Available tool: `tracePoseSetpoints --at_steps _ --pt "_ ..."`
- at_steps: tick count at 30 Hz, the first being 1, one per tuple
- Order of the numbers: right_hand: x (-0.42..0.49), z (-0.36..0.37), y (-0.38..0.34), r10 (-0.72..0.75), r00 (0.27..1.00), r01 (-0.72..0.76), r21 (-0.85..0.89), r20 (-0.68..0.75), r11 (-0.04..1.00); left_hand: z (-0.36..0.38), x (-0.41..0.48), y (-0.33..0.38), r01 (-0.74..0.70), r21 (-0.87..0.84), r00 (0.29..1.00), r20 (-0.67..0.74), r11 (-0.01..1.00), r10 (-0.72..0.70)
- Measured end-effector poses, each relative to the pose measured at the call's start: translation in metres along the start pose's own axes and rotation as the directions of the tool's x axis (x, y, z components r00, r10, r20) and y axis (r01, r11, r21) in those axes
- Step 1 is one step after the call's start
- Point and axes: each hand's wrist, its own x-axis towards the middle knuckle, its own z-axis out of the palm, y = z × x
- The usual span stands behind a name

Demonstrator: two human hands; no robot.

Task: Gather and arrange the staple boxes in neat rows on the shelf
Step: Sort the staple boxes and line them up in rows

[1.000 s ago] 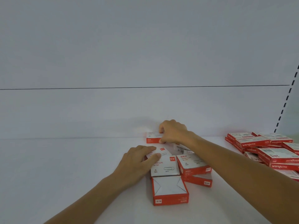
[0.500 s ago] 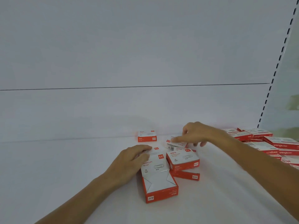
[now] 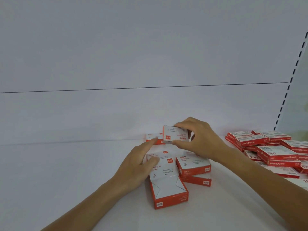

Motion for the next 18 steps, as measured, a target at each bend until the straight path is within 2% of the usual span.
tracePoseSetpoints --at_steps 6,12,15,18 --pt "-0.003 0.003 -0.006 -0.171 0.975 0.169 -0.028 -0.141 0.985 0.004 -0.003 0.006 -0.061 -0.026 0.998 0.018 0.998 0.061" --pt "-0.002 -0.002 -0.005 -0.222 0.970 0.219 -0.035 -0.098 0.975 0.002 0.000 0.005 -0.056 0.050 0.998 0.029 0.997 0.054" --pt "0.000 -0.006 -0.001 -0.088 0.994 0.087 -0.008 -0.060 0.996 0.000 0.002 0.000 -0.055 0.152 0.996 0.082 0.987 0.043" --pt "0.004 -0.005 0.010 0.108 0.994 -0.105 -0.076 0.032 0.992 0.001 0.004 -0.006 -0.008 0.173 0.997 0.083 0.985 -0.007"
